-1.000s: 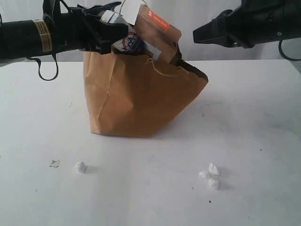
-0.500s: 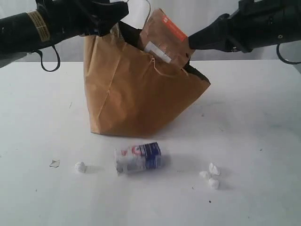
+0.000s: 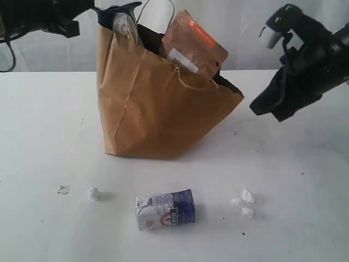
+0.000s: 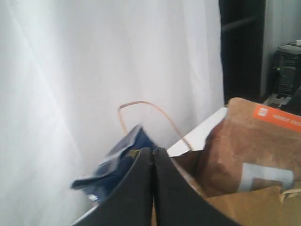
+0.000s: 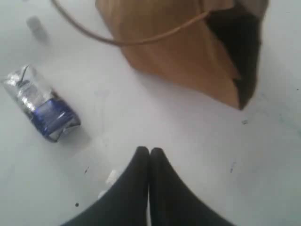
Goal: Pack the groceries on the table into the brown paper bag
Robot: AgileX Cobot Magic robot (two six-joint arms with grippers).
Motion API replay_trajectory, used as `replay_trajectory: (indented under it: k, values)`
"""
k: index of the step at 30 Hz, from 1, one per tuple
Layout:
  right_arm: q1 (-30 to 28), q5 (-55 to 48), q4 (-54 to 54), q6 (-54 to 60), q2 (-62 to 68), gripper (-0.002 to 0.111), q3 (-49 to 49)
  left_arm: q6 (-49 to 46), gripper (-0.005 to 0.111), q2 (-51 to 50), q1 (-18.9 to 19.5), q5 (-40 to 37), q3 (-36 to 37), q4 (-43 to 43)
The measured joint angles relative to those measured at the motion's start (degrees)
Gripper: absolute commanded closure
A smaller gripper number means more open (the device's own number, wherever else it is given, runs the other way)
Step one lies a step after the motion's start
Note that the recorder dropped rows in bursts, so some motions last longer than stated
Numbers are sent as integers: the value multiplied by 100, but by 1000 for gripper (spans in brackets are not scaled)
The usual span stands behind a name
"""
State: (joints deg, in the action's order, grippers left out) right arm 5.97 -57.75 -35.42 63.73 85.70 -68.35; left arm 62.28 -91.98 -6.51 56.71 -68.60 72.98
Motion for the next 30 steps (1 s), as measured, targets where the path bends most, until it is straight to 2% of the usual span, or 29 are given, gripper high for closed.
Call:
replay_trajectory:
  k: [4,9,10,12,14,15,16,17,18,19,21,23,24,26,27,30]
  values:
    - [637,-143,593,-127,-61,108,0,693,107,216,495,-473,0,591]
    - [1708,-82,775,-192,-45,108,0,1924,107,395,931,-1868,37,1583]
    - [2108,-57,785,-192,13,108,0,2293,107,505,1059,-2406,179,1714]
    - [2690,-26,819,-192,215,98,0,2658,107,745,1175,-3199,603,1761]
    - [3123,5,966,-145,497,79,0,2811,107,1060,1187,-3862,1315,1609]
    - [3247,5,1007,-71,590,62,0,2824,107,1191,1187,-4036,1585,1453]
    - [3423,22,1029,73,744,52,0,2745,107,1485,1187,-4229,2066,980]
    - [3503,49,1032,139,820,36,0,2550,107,1658,1187,-4262,2322,605]
    - [3626,155,1047,202,942,32,0,1878,107,2017,1199,-4103,2754,-361]
    - [3705,300,1061,228,1067,32,0,1020,107,2420,1254,-3596,3216,-1341]
    - [3760,580,1067,237,1283,33,0,187,107,2962,1300,-2616,3835,-2566]
    - [3758,802,1222,237,1540,33,0,-45,107,3434,1304,-2091,4381,-3349]
    - [3758,860,1279,220,1625,33,0,-86,107,3602,1304,-2080,4552,-3566]
    - [3758,967,1405,139,1850,33,0,-360,107,4103,1304,-2675,4902,-4192]
    - [3758,1086,1456,88,1972,33,0,-753,107,4421,1304,-3566,5008,-4614]
    - [3758,1296,1478,65,2114,33,0,-1690,107,4901,1304,-4882,5073,-5000]
